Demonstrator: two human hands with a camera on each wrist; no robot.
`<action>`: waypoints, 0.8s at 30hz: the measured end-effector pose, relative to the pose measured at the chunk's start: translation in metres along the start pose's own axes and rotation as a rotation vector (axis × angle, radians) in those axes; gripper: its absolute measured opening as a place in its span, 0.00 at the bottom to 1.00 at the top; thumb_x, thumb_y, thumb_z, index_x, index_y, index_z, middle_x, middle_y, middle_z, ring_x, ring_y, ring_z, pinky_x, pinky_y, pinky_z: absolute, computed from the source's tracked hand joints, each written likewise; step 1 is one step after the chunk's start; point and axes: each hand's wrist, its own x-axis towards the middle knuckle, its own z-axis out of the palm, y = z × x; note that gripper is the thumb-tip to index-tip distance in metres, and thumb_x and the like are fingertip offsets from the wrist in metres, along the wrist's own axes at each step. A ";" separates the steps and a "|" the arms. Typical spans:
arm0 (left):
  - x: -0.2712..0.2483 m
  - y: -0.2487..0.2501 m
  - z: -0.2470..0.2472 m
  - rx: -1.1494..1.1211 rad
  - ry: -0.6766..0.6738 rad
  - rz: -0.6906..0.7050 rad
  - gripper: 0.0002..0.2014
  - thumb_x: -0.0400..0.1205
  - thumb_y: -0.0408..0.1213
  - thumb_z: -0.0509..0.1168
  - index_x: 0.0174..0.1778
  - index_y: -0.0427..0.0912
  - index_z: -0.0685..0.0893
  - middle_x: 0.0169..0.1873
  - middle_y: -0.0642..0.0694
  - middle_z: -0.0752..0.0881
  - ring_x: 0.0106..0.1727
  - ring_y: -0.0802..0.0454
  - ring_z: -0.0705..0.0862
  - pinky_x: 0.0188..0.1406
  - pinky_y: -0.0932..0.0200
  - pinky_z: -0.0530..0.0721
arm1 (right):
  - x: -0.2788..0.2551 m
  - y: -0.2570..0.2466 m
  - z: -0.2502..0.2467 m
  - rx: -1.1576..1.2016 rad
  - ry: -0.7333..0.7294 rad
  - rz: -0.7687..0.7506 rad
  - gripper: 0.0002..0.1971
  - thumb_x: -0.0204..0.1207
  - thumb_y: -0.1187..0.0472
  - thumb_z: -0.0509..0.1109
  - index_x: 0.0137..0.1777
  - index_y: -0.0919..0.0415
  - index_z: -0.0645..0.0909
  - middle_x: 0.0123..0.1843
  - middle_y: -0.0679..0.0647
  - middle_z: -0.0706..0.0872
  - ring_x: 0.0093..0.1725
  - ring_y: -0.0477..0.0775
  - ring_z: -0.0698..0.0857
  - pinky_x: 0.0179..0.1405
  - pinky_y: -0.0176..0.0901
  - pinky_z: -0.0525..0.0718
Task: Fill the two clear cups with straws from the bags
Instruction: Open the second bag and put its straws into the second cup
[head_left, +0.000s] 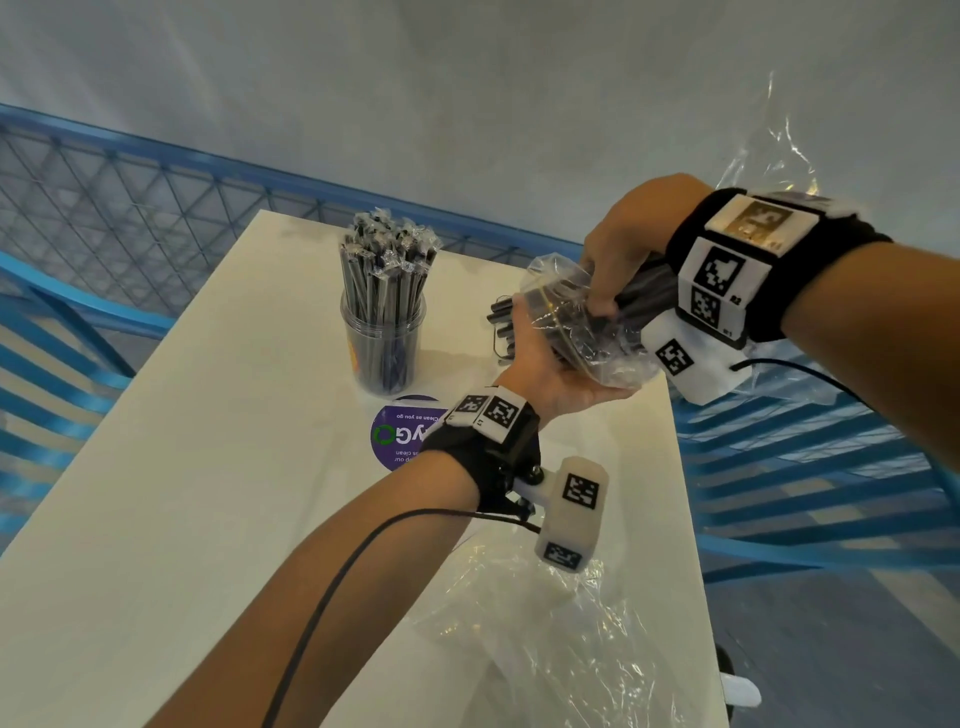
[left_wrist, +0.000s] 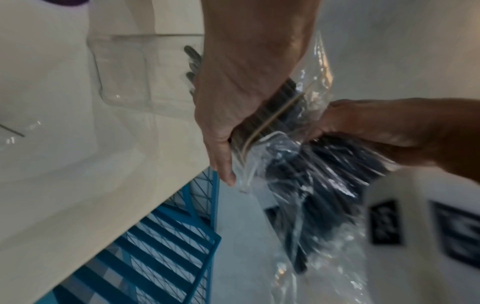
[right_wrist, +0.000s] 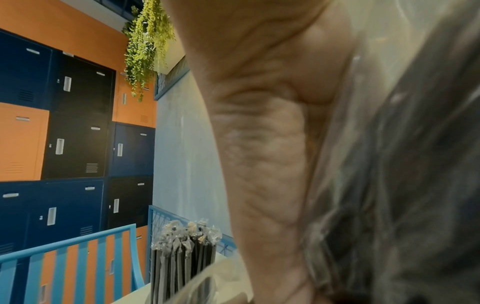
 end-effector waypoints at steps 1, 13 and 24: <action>0.002 0.001 -0.002 -0.007 0.007 0.001 0.49 0.69 0.79 0.45 0.76 0.46 0.72 0.73 0.34 0.75 0.70 0.30 0.74 0.55 0.26 0.78 | -0.002 0.000 0.000 0.000 -0.011 0.004 0.37 0.47 0.47 0.77 0.61 0.59 0.82 0.56 0.61 0.88 0.52 0.61 0.87 0.60 0.54 0.83; 0.022 -0.002 -0.008 0.038 0.139 0.065 0.31 0.81 0.61 0.57 0.69 0.40 0.80 0.54 0.38 0.88 0.50 0.39 0.89 0.38 0.47 0.90 | -0.002 0.006 -0.001 0.059 0.027 0.005 0.48 0.29 0.40 0.73 0.56 0.60 0.82 0.51 0.61 0.89 0.50 0.65 0.89 0.60 0.60 0.85; 0.026 0.004 -0.001 0.091 -0.029 -0.146 0.42 0.73 0.70 0.60 0.78 0.46 0.70 0.75 0.37 0.73 0.71 0.31 0.75 0.58 0.28 0.77 | 0.007 0.005 0.003 0.003 -0.076 0.019 0.47 0.33 0.45 0.77 0.61 0.60 0.82 0.57 0.60 0.89 0.56 0.62 0.88 0.63 0.56 0.84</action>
